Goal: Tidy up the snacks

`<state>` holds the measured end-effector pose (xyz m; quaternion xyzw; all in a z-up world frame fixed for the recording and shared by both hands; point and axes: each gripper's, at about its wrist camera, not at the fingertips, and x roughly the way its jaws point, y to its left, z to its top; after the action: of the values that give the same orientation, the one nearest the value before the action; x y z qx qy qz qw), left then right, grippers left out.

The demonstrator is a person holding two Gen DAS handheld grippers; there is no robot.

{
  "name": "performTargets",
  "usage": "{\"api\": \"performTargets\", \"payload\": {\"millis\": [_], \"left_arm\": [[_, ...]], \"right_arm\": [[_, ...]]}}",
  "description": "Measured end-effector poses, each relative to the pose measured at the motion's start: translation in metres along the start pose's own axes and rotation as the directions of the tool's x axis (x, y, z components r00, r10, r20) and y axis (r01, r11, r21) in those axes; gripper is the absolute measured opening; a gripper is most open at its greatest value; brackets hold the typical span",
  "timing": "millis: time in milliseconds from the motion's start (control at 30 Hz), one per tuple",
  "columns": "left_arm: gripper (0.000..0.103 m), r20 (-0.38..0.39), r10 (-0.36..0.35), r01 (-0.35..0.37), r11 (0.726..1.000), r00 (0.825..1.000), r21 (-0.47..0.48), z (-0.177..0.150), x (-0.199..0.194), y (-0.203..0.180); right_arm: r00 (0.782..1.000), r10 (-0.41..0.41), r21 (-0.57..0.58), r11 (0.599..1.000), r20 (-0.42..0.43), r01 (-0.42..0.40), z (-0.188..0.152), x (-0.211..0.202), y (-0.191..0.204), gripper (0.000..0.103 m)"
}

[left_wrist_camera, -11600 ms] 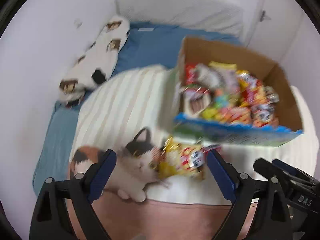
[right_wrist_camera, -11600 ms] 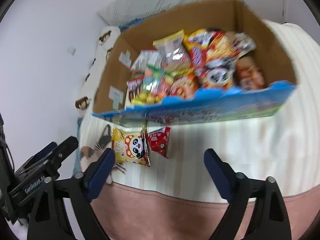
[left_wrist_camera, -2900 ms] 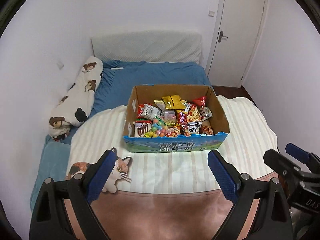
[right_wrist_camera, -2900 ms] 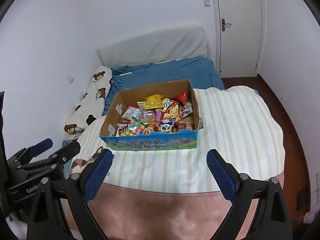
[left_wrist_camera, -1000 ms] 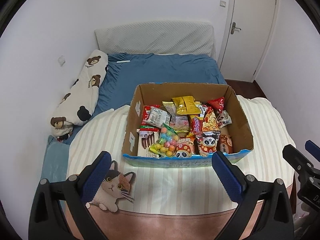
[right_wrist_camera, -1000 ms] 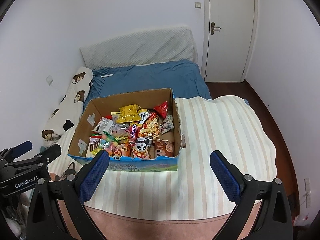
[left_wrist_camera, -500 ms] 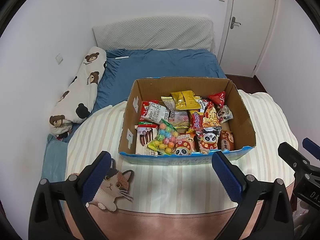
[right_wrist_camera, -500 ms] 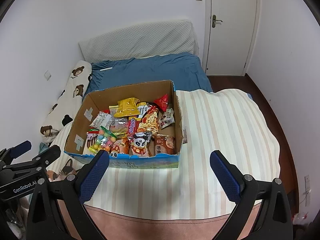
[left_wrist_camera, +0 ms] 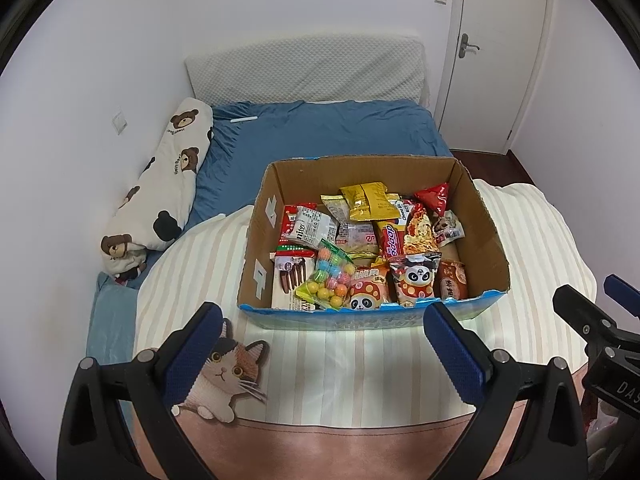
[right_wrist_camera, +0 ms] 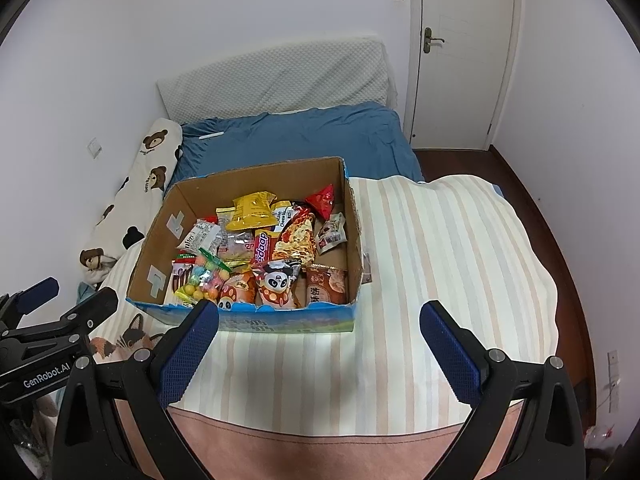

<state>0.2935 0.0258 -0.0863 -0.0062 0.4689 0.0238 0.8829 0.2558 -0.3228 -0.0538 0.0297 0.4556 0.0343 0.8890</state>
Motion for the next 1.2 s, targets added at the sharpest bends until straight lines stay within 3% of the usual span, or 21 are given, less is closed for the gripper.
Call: {"api": "performTargets", "payload": {"millis": [1200], "left_arm": [[0.103, 0.001, -0.028, 0.028, 0.999, 1.000, 0.026, -0.0054, -0.0043, 0.0035]], "right_arm": [[1.000, -0.006, -0.004, 1.000, -0.008, 0.006, -0.0015, -0.0055, -0.0001, 0.103]]}}
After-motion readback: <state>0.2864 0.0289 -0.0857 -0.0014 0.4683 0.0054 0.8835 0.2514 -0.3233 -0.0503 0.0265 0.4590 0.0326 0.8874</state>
